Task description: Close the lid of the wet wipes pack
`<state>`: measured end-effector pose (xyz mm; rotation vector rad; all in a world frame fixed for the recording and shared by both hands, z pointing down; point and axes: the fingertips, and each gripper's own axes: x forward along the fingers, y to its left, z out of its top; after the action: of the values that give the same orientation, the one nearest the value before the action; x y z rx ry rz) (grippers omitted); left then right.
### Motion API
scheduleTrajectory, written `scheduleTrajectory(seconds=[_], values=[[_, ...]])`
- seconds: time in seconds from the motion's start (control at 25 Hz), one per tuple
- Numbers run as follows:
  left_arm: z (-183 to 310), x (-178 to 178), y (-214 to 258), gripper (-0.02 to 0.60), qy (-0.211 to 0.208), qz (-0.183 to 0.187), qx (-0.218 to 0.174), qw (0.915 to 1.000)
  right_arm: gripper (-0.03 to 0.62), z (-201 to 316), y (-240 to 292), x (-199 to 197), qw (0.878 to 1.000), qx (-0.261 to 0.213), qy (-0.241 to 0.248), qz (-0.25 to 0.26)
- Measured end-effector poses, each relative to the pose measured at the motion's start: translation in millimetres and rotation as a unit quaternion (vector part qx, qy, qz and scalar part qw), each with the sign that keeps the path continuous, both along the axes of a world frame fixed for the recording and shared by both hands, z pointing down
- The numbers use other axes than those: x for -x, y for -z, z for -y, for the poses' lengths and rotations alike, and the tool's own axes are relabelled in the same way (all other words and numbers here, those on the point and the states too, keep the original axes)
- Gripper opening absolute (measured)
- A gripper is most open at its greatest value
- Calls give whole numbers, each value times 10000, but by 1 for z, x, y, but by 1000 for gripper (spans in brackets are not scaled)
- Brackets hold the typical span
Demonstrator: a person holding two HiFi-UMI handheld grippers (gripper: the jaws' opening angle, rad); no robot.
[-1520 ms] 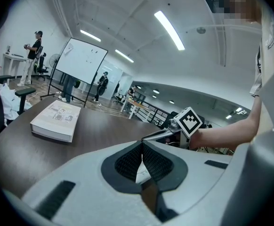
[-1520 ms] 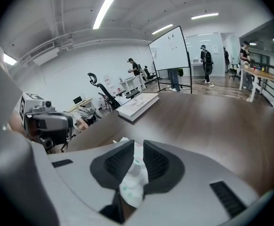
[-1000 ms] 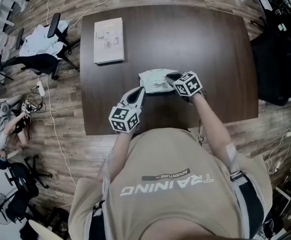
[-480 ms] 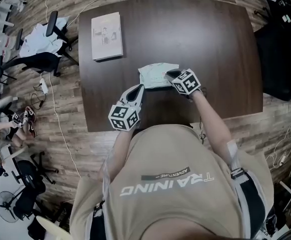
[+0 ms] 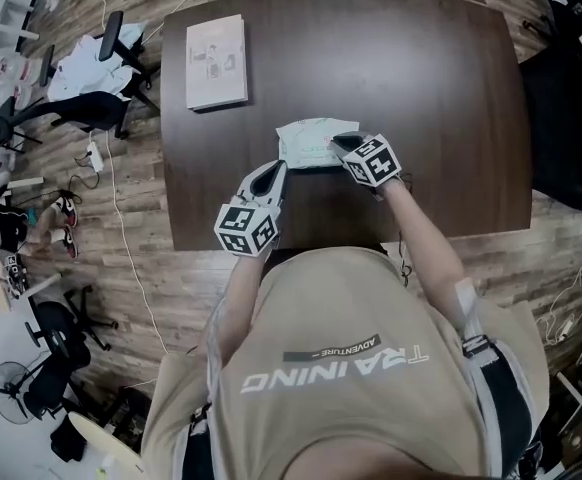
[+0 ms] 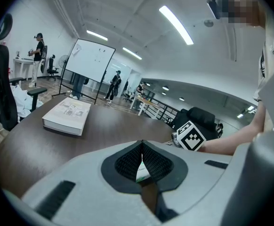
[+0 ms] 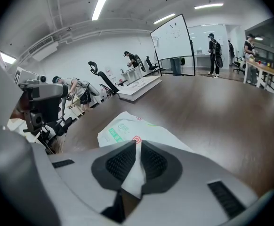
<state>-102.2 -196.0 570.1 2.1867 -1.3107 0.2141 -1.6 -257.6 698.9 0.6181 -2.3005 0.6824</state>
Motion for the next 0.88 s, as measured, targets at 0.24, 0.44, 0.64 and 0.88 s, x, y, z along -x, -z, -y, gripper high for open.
scheduleTrajectory(seconds=[0.24, 0.44, 0.64, 0.88], values=[[-15, 8, 6, 11, 334, 140, -80, 9993, 37, 1, 4, 1, 9999, -160, 10, 19], [-27, 24, 4, 11, 481, 153, -77, 9987, 37, -1, 17, 6, 9994, -321, -81, 100], [-16, 21, 17, 11, 345, 81, -270, 9990, 35, -2, 43, 3, 9987, -467, -98, 180], [-9, 10, 24, 11, 128, -104, -468, 9988, 17, -10, 56, 12, 9987, -434, 129, 239]])
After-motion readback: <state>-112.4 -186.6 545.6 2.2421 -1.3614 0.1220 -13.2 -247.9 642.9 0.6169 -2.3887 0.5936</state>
